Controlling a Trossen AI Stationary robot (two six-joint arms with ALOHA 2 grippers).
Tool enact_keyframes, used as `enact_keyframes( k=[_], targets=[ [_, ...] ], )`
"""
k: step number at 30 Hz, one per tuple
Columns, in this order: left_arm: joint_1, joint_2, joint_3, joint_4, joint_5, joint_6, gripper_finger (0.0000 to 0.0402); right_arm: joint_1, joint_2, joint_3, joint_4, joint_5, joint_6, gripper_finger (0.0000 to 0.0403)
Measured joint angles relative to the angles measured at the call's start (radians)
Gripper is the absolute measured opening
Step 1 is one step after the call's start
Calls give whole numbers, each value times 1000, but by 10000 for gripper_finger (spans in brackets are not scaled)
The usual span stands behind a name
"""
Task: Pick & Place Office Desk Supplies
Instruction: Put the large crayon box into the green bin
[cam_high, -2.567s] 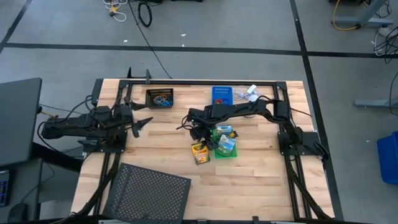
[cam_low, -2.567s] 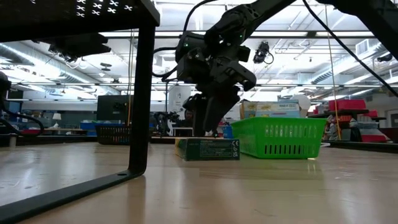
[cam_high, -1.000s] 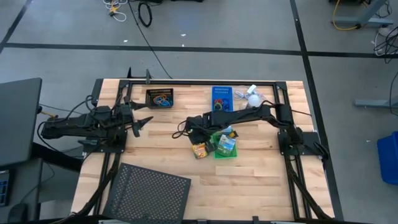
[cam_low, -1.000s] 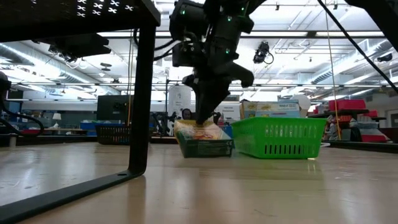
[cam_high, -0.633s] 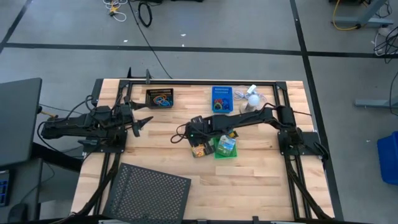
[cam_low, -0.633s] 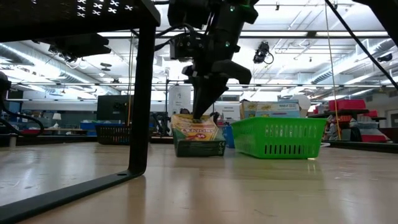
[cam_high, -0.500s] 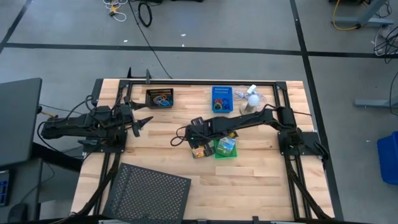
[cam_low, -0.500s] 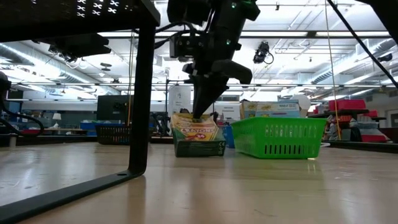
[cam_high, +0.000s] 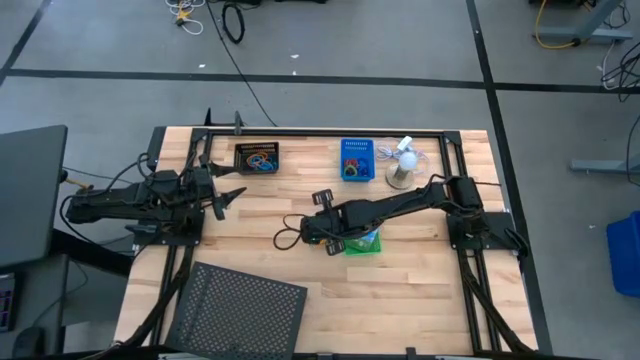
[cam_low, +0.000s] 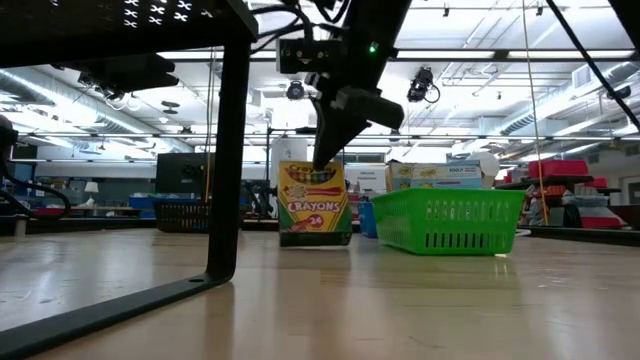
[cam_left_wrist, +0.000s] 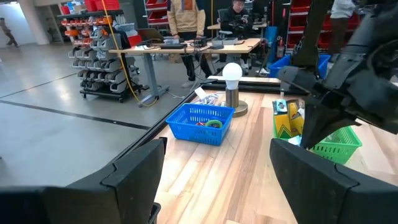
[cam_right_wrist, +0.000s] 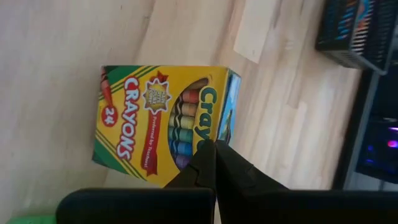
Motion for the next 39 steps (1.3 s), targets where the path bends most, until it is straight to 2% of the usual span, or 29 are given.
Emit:
enact_keyframes(
  k=[7,19,39],
  targets=[
    [0,0,0,0,0,-6,303,30,-7,0,-11,86,45,0],
    [0,0,0,0,0,-5,303,90,-82,0,-35,300,107,0],
    [0,0,0,-1,4,-3,303,213,-152,1,-414,429,444,0]
  ],
)
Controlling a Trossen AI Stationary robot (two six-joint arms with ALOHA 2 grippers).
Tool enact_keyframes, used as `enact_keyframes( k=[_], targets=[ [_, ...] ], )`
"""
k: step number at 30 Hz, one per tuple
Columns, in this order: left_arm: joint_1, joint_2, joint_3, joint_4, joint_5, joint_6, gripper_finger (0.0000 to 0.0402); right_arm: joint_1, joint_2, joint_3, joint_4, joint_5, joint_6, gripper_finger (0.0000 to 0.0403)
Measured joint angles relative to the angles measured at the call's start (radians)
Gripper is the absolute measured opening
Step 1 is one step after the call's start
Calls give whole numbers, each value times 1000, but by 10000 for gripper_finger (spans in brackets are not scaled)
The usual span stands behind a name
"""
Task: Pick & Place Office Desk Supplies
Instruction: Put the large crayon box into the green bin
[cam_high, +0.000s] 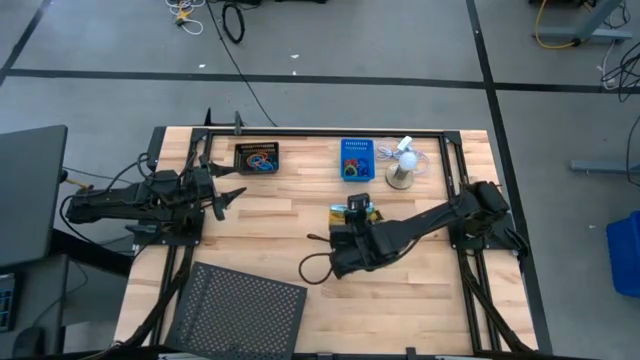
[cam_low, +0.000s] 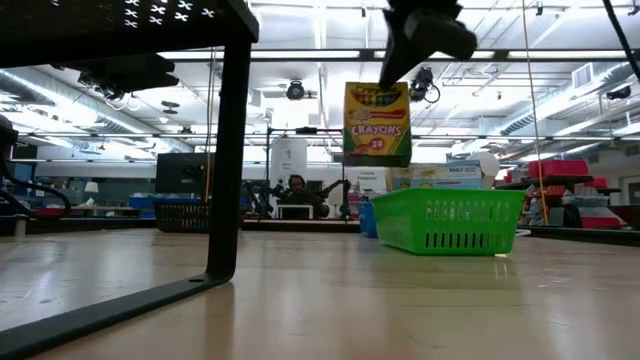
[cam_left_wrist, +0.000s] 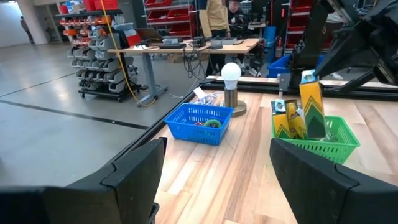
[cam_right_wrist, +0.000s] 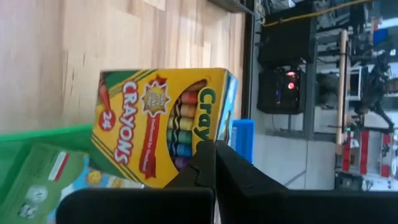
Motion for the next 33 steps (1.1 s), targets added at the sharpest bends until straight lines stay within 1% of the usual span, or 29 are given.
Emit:
enact_keyframes(
  k=[7,14,20,25,33],
  targets=[
    [0,0,0,0,0,4,303,61,-3,0,-134,-10,168,0],
    [0,0,0,1,0,5,303,122,-3,0,-198,-16,311,0],
    [0,0,0,1,0,4,303,144,-1,-11,-204,-13,360,0],
    [0,0,0,1,0,4,303,143,0,-84,-200,-19,385,0],
    [0,0,0,4,0,5,303,141,0,-168,-132,-35,382,0]
  ],
)
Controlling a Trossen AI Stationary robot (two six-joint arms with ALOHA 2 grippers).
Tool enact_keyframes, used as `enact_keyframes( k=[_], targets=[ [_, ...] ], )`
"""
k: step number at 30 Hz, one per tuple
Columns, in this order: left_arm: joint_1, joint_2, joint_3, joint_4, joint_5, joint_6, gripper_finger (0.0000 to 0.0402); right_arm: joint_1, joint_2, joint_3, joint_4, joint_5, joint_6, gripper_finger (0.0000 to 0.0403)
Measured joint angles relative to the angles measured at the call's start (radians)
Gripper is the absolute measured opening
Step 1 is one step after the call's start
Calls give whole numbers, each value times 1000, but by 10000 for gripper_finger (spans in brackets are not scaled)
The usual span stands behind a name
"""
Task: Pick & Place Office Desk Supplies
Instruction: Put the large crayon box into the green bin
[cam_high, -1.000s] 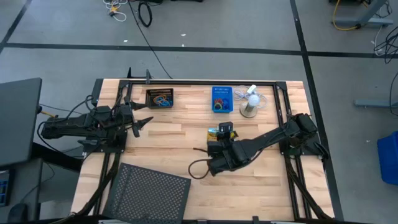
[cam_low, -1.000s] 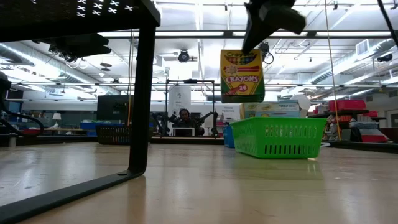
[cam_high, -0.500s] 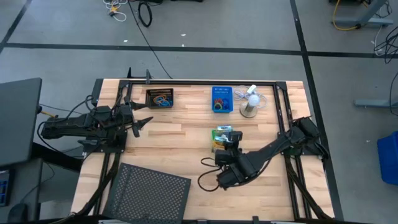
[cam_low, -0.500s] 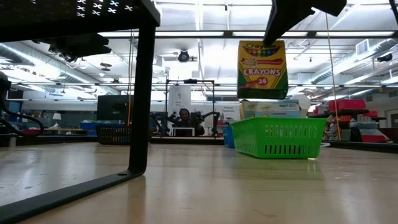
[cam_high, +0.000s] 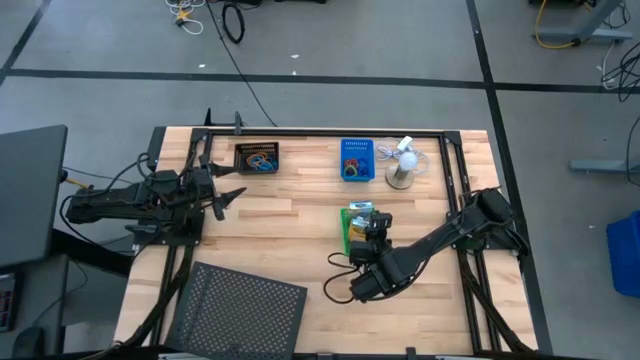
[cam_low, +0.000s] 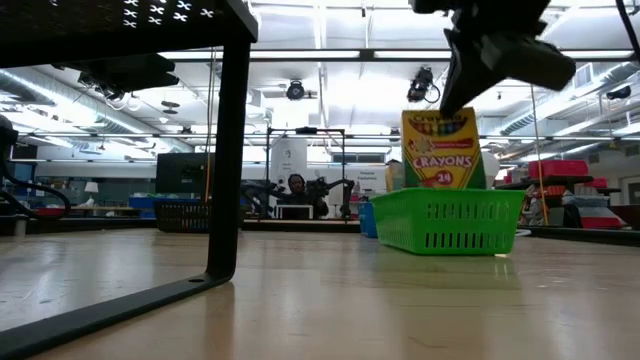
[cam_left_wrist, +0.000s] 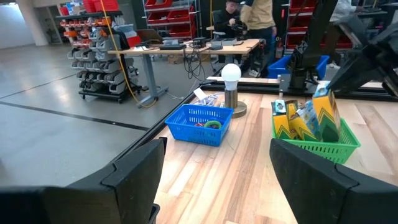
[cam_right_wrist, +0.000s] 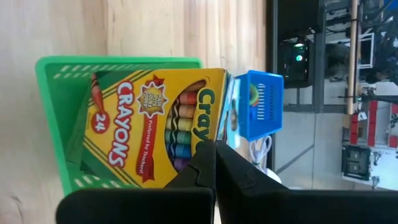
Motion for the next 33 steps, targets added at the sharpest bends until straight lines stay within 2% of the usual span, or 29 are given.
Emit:
enact_keyframes(
  k=[9,16,21,29,33],
  targets=[
    [0,0,0,1,0,3,303,12,0,-79,97,29,-75,0],
    [0,0,0,2,0,10,303,29,0,-110,201,48,-199,0],
    [0,0,0,3,0,11,303,17,0,-111,236,-72,-217,0],
    [0,0,0,3,0,13,303,10,-5,-108,270,-192,-226,0],
    [0,0,0,4,0,13,303,14,-4,-108,271,-179,-208,0]
  ],
)
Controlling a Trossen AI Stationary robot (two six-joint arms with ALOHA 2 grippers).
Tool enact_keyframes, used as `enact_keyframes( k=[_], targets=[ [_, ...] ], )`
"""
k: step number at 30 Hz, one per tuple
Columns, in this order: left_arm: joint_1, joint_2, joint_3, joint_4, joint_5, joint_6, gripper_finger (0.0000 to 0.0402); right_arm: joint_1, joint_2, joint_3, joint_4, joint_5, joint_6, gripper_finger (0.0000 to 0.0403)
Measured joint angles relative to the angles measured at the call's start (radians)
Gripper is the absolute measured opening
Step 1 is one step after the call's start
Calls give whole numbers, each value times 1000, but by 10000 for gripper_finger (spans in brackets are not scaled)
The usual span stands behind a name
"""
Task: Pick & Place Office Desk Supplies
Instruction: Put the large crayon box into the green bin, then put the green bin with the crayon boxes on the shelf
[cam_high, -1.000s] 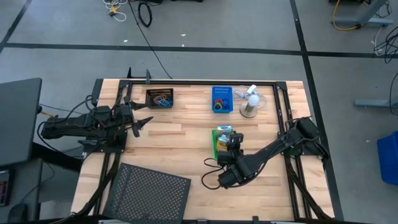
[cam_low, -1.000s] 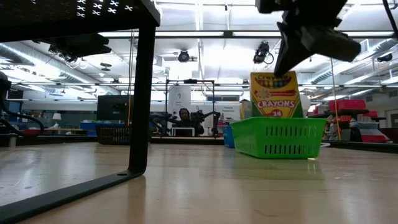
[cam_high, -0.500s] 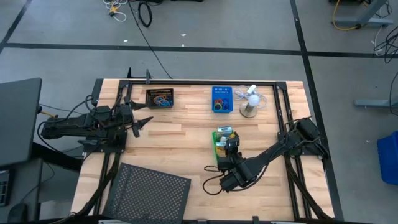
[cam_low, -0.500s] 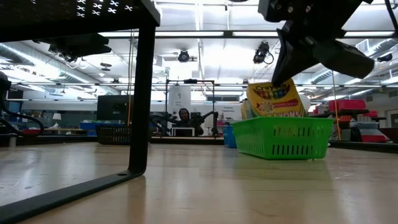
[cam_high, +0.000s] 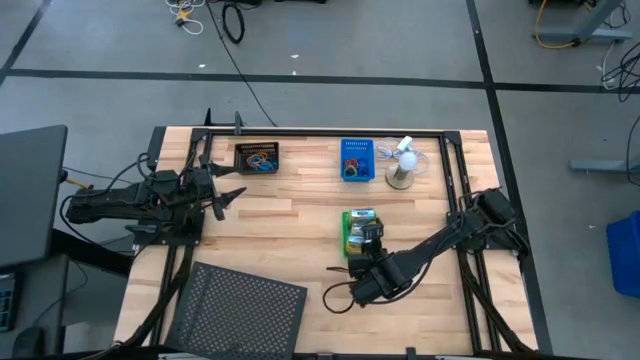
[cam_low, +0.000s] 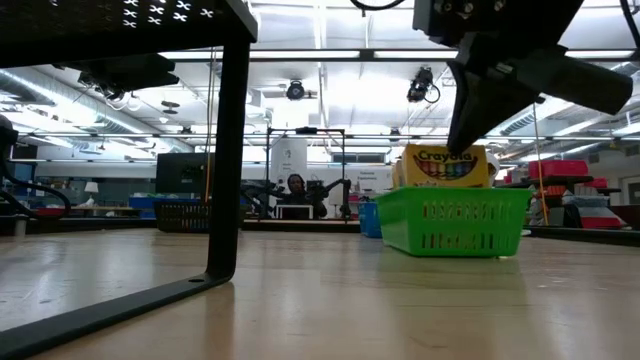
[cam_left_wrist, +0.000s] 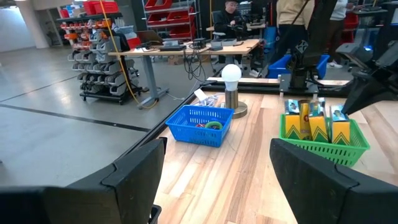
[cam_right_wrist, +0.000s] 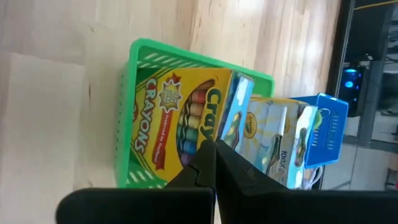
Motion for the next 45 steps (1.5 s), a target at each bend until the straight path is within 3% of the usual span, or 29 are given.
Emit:
enact_keyframes(
  k=[10,19,23,28,30,36,45],
  targets=[
    [0,0,0,0,2,0,303,4,-4,38,-14,2,19,24],
    [0,0,0,0,11,0,303,4,-4,162,-62,9,16,63],
    [0,0,0,0,11,0,303,4,-4,208,-78,-88,8,91],
    [0,0,0,0,20,0,303,5,-5,228,-36,-361,-8,126],
    [0,0,0,0,29,0,303,11,-3,227,-13,-405,-8,137],
    [0,0,0,0,31,0,303,38,30,227,40,-375,-9,157],
    [0,0,0,2,49,-2,303,31,124,227,-16,-307,-6,162]
  ],
)
